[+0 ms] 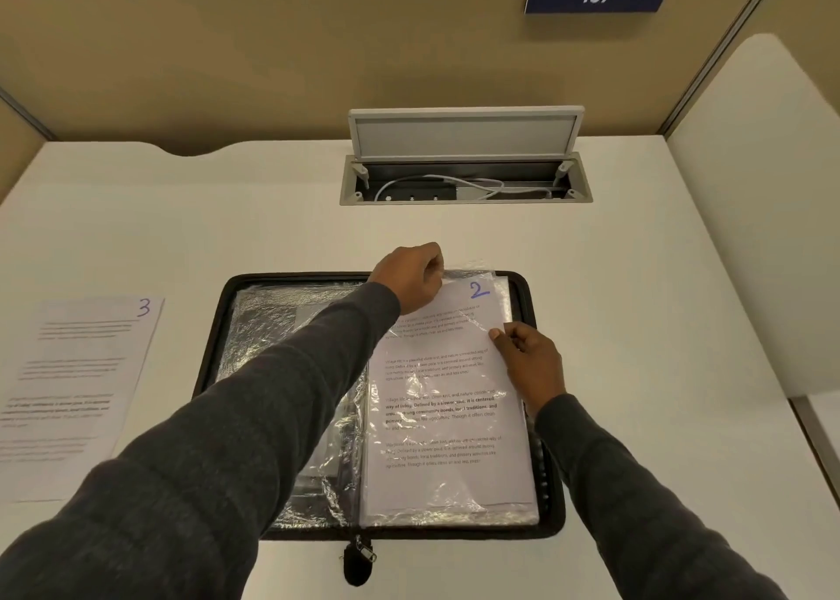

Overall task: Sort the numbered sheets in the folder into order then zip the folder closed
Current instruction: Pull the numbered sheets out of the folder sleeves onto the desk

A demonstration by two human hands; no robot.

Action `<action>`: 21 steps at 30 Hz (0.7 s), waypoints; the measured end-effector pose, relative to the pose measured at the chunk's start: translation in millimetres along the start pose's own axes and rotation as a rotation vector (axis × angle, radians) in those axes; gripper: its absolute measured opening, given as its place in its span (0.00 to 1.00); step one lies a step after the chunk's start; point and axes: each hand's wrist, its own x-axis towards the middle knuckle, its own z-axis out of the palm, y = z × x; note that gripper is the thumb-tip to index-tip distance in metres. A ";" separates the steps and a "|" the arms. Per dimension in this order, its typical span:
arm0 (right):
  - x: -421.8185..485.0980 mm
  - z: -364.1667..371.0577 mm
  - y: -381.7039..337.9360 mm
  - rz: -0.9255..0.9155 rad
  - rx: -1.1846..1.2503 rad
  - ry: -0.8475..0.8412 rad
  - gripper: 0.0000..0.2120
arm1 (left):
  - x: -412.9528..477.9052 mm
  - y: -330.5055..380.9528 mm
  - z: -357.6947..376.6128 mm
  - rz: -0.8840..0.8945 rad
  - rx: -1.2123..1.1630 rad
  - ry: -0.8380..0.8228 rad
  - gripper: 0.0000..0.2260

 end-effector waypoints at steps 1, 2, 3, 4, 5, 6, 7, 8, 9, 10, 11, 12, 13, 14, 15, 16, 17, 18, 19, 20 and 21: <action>0.1 0.4 0.1 0.005 0.006 0.002 0.07 | -0.2 0.6 0.1 0.021 -0.005 0.004 0.01; 0.2 0.6 -0.3 0.013 0.014 0.002 0.07 | 0.1 0.7 0.4 0.031 -0.015 0.008 0.02; 0.2 1.0 -0.5 0.019 0.021 0.003 0.08 | 0.4 1.1 -0.1 0.029 -0.027 0.008 0.03; 0.0 1.3 -1.0 0.021 0.026 0.006 0.08 | 1.3 1.0 -0.6 0.018 -0.046 0.001 0.04; -0.4 1.6 -1.3 0.022 0.030 0.009 0.08 | 2.2 0.8 -1.1 0.002 -0.071 -0.017 0.05; -1.0 2.0 -1.8 0.024 0.038 0.011 0.08 | 3.6 0.1 -1.6 -0.015 -0.099 -0.042 0.05; -1.5 2.1 -2.0 0.025 0.048 0.011 0.08 | 5.0 -0.3 -2.0 -0.030 -0.120 -0.068 0.06; -2.1 2.0 -2.1 0.024 0.055 0.008 0.08 | 6.6 -0.9 -1.9 -0.044 -0.135 -0.091 0.06; -2.6 1.9 -1.9 0.022 0.058 0.005 0.08 | 8.0 -0.8 -2.0 -0.055 -0.146 -0.110 0.06; -3.2 1.8 -1.8 0.020 0.058 0.001 0.08 | 9.6 -1.3 -1.5 -0.067 -0.159 -0.127 0.07; -3.7 1.5 -1.9 0.017 0.062 -0.003 0.08 | 10.8 -0.9 -1.6 -0.078 -0.170 -0.145 0.08; -4.4 1.0 -2.5 0.016 0.068 -0.006 0.08 | 12.1 -0.6 -1.7 -0.089 -0.182 -0.165 0.09; -4.9 0.4 -2.9 0.017 0.075 -0.007 0.08 | 13.3 0.2 -2.2 -0.096 -0.190 -0.188 0.10; -5.5 -0.4 -3.5 0.018 0.081 -0.007 0.07 | 14.4 0.8 -2.9 -0.101 -0.196 -0.209 0.09; -5.9 -1.2 -3.7 0.020 0.088 -0.007 0.07 | 15.1 1.8 -3.8 -0.102 -0.198 -0.228 0.08; -6.2 -1.9 -3.7 0.024 0.100 -0.006 0.06 | 15.9 2.3 -4.6 -0.099 -0.204 -0.241 0.06; -6.7 -2.6 -3.7 0.030 0.119 -0.005 0.06 | 16.6 2.9 -5.3 -0.091 -0.206 -0.244 0.04; -7.1 -3.2 -3.9 0.034 0.133 -0.004 0.06 | 17.5 3.0 -5.9 -0.086 -0.205 -0.244 0.04; -7.4 -3.6 -4.1 0.034 0.139 -0.005 0.06 | 18.5 3.3 -6.5 -0.084 -0.202 -0.249 0.05; -7.9 -3.9 -4.4 0.031 0.135 -0.008 0.06 | 19.9 2.8 -6.6 -0.091 -0.201 -0.264 0.06; -8.4 -3.9 -5.0 0.026 0.130 -0.013 0.06 | 21.4 2.2 -6.9 -0.101 -0.201 -0.291 0.06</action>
